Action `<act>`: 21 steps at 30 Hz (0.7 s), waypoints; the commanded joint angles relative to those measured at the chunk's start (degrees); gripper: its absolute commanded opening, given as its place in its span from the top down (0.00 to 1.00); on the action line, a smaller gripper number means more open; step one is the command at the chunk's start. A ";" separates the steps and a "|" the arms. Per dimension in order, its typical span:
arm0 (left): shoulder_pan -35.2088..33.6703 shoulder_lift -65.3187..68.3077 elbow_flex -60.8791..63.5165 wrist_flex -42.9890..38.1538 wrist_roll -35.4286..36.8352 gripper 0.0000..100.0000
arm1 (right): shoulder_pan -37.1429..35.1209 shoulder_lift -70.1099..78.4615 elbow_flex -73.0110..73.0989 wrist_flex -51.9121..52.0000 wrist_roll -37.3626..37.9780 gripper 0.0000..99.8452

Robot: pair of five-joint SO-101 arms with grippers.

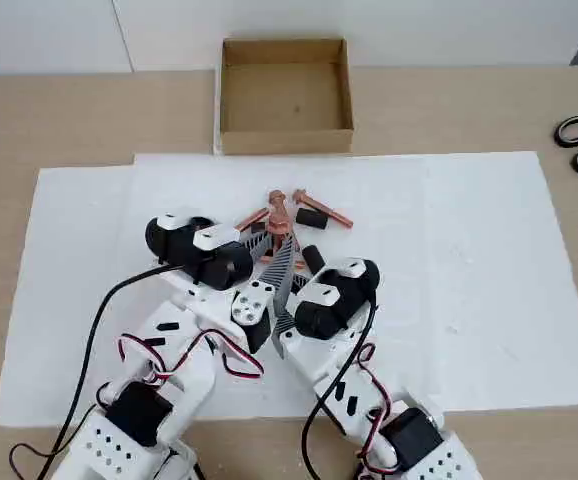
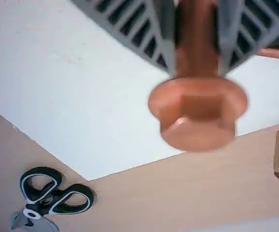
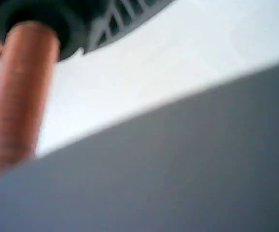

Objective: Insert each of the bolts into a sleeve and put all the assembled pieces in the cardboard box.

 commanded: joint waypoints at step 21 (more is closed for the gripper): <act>0.09 -1.14 -0.75 7.38 -0.53 0.99 | 1.80 -1.01 0.35 -1.45 -0.44 1.00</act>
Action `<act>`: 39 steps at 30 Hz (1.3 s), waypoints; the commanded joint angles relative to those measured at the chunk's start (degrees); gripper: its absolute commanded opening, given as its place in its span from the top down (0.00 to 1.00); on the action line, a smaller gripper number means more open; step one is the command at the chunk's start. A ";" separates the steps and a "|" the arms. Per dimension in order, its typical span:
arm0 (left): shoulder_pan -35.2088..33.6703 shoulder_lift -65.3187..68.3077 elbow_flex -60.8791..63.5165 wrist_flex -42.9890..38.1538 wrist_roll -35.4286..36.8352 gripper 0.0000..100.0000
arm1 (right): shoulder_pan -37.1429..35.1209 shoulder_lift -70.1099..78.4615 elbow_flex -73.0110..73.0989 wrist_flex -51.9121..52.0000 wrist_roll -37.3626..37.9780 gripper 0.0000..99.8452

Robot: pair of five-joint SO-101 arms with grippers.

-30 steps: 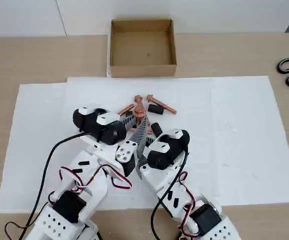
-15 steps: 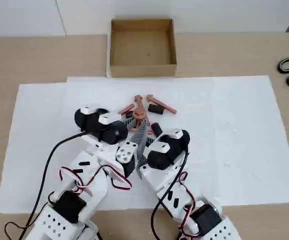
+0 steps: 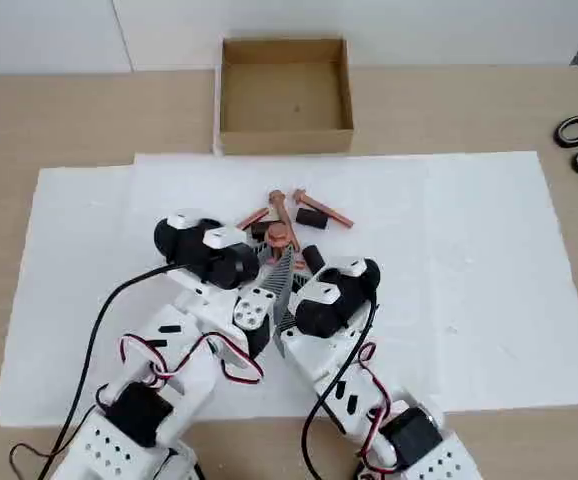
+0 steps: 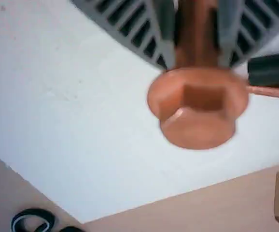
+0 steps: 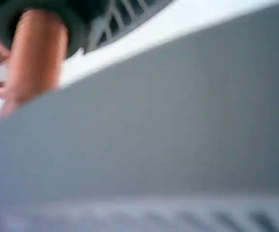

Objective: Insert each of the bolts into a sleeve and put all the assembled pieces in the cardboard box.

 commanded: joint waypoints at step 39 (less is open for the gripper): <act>2.81 -0.88 -0.66 8.26 -4.13 0.98 | 1.01 -1.10 0.44 -1.45 -0.26 1.00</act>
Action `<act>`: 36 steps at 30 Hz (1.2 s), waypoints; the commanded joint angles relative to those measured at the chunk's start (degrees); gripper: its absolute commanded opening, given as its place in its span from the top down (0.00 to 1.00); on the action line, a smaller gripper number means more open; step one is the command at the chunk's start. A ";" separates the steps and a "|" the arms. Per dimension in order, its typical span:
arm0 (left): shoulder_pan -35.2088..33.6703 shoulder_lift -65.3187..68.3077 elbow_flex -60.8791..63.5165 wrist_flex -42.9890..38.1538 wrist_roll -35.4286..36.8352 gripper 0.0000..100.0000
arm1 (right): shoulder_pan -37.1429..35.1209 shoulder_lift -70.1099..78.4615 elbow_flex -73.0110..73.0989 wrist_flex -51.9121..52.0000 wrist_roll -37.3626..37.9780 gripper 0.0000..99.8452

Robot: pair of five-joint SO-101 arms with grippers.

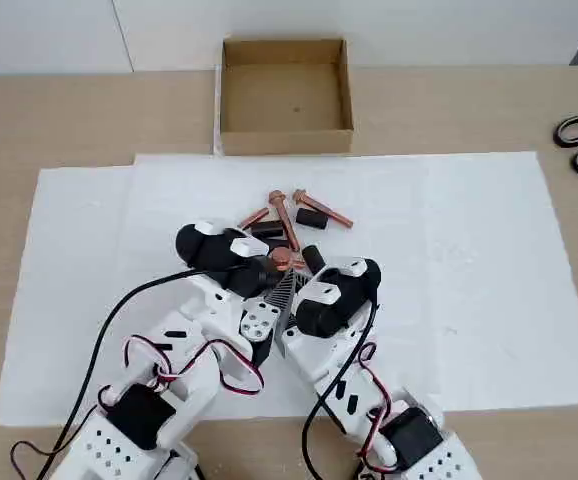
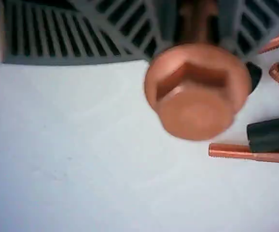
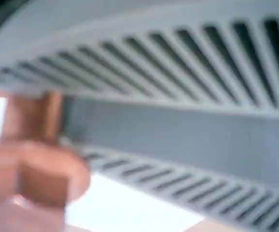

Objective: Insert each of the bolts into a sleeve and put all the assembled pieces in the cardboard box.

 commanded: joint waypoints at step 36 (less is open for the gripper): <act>-37.54 -0.70 -13.32 19.34 -13.71 0.86 | 6.73 -0.48 0.18 0.31 0.70 1.00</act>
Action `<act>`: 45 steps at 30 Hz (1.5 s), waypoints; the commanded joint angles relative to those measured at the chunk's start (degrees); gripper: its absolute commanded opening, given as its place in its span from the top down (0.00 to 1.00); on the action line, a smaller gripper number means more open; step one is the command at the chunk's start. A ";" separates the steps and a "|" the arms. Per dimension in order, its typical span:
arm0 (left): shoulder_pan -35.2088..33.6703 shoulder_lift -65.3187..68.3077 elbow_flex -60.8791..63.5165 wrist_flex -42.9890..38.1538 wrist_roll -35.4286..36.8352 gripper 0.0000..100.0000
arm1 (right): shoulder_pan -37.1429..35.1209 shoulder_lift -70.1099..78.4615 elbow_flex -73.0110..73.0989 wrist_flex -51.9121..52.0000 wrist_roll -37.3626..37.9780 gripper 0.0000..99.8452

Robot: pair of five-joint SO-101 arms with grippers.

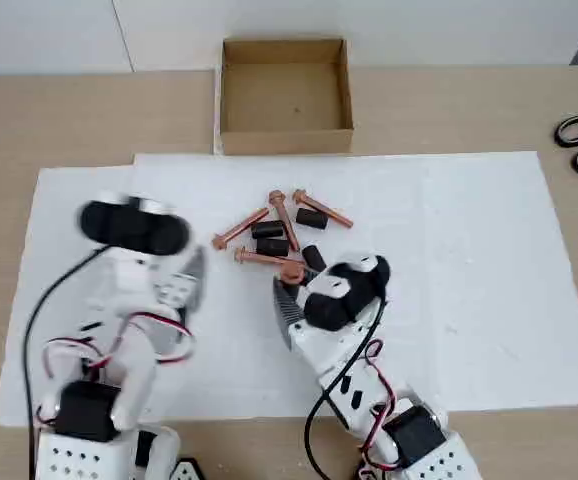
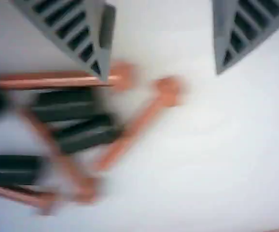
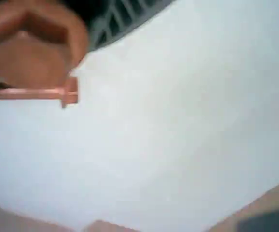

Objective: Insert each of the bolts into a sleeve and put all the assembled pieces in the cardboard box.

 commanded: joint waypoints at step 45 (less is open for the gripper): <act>-11.96 -0.62 6.02 1.67 -7.82 0.86 | 23.08 129.01 -122.81 -6.73 10.90 1.00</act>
